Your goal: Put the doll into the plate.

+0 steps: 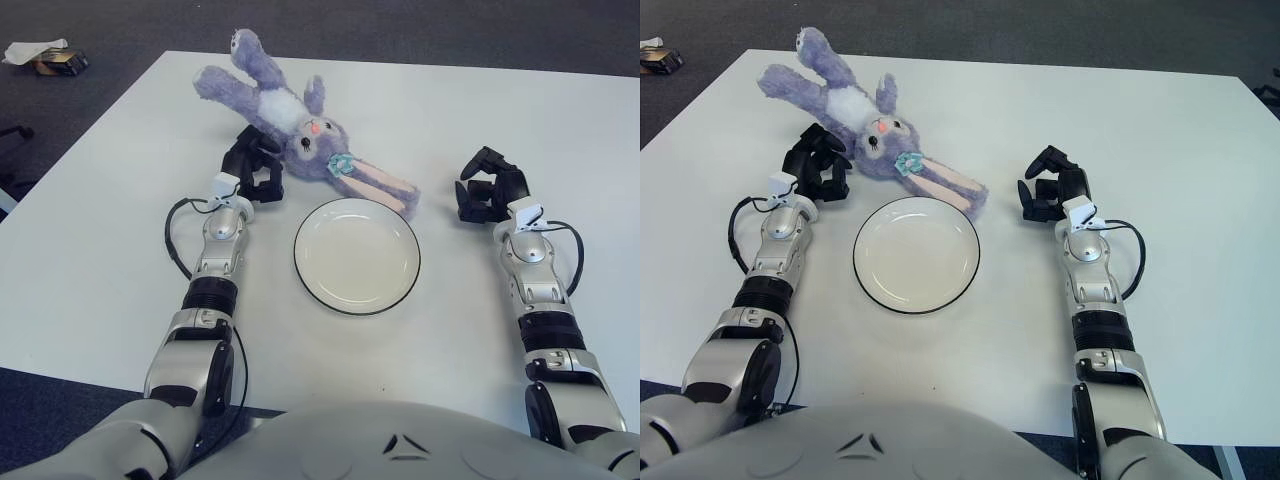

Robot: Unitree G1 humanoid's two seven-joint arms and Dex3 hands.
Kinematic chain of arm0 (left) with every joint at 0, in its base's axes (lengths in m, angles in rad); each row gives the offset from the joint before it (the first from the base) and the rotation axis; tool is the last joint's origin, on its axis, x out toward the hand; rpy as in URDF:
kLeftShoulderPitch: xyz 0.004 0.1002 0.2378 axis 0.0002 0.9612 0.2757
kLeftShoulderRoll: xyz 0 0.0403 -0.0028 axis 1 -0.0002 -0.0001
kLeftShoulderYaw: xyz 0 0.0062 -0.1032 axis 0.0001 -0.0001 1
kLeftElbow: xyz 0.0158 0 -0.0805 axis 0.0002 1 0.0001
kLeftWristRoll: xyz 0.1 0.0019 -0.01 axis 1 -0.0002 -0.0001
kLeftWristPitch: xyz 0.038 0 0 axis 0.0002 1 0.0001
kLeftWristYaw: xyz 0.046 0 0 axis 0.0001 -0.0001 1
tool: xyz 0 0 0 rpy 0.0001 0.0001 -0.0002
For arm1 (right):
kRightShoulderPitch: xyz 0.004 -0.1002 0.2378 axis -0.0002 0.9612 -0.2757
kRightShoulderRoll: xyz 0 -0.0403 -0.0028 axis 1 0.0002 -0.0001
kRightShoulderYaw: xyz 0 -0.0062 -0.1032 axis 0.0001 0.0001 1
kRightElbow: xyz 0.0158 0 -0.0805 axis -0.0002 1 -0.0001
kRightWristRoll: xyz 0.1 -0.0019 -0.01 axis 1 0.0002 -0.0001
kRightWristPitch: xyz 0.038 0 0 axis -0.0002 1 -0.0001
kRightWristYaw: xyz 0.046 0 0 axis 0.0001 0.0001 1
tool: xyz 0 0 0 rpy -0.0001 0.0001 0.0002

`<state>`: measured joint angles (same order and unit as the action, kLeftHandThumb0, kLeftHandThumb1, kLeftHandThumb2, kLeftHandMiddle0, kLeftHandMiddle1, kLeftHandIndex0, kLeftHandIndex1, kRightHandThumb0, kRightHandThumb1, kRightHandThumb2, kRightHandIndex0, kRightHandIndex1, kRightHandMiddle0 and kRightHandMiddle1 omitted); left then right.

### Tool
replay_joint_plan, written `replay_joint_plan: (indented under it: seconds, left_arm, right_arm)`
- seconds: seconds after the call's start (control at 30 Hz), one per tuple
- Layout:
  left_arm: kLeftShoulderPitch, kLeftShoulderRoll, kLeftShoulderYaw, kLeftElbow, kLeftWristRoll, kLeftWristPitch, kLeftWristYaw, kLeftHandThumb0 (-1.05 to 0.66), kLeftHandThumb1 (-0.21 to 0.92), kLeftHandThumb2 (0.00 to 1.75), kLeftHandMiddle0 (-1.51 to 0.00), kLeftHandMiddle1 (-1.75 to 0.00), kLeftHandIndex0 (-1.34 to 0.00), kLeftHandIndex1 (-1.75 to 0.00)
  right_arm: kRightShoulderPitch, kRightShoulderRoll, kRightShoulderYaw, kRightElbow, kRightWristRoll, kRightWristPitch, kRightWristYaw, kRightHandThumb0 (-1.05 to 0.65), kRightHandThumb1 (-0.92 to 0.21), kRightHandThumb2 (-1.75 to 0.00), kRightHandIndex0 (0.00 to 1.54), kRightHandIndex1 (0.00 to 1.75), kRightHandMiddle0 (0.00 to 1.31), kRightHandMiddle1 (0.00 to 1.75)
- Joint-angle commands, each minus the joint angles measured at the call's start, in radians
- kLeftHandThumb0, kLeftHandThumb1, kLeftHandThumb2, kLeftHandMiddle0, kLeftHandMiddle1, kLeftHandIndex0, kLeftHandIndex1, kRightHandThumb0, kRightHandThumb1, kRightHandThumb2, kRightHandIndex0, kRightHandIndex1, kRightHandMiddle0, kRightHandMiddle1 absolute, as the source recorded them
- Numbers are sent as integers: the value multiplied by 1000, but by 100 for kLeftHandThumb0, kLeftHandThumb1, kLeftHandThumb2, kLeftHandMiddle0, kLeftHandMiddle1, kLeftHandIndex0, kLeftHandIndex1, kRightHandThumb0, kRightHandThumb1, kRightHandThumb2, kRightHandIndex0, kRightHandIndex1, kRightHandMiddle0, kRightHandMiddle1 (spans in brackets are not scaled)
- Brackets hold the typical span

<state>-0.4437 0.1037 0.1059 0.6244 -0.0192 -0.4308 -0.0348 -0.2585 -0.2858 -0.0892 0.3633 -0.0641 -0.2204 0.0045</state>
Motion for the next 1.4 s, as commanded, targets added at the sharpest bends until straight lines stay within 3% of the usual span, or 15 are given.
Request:
replay_joint_plan:
  seconds: [0.0, 0.3, 0.37, 0.5, 0.77, 1.0, 1.37]
  left_arm:
    - [33, 8, -7, 28, 15, -24, 0, -1, 31, 133, -51, -175, -49, -175]
    - [30, 26, -25, 68, 55, -163, 9, -1, 32, 133, -50, -175, -49, -175]
    - [33, 29, -31, 62, 79, -184, 28, -1, 35, 125, -62, -163, -39, -175]
    - [42, 33, -43, 42, 123, -215, 66, -1, 44, 112, -63, -153, -31, -175]
    - [50, 59, -69, 29, 224, -258, 147, 0, 55, 99, -56, -156, -21, -175]
    - [64, 60, -82, -4, 234, -273, 153, 0, 59, 96, -51, -161, -18, -175]
    - [141, 69, -90, -157, 312, -299, 211, 0, 74, 77, -31, -163, -18, -175]
  right_arm:
    - [48, 7, 9, 53, -6, 50, 16, -47, -37, -125, 134, 175, 57, 175]
    - [49, 7, 12, 46, -9, 60, 16, -47, -36, -126, 130, 175, 58, 175]
    - [49, 7, 13, 45, -8, 63, 17, -47, -36, -127, 129, 175, 58, 175]
    - [49, 8, 12, 44, -1, 65, 26, -47, -35, -127, 129, 175, 59, 175]
    - [45, 12, 10, 51, 10, 53, 36, -47, -36, -126, 129, 175, 58, 175]
    - [42, 8, 14, 59, 2, 50, 36, -46, -38, -124, 126, 175, 56, 175]
    - [41, -1, 26, 61, -37, 42, 10, -47, -34, -129, 125, 175, 60, 175]
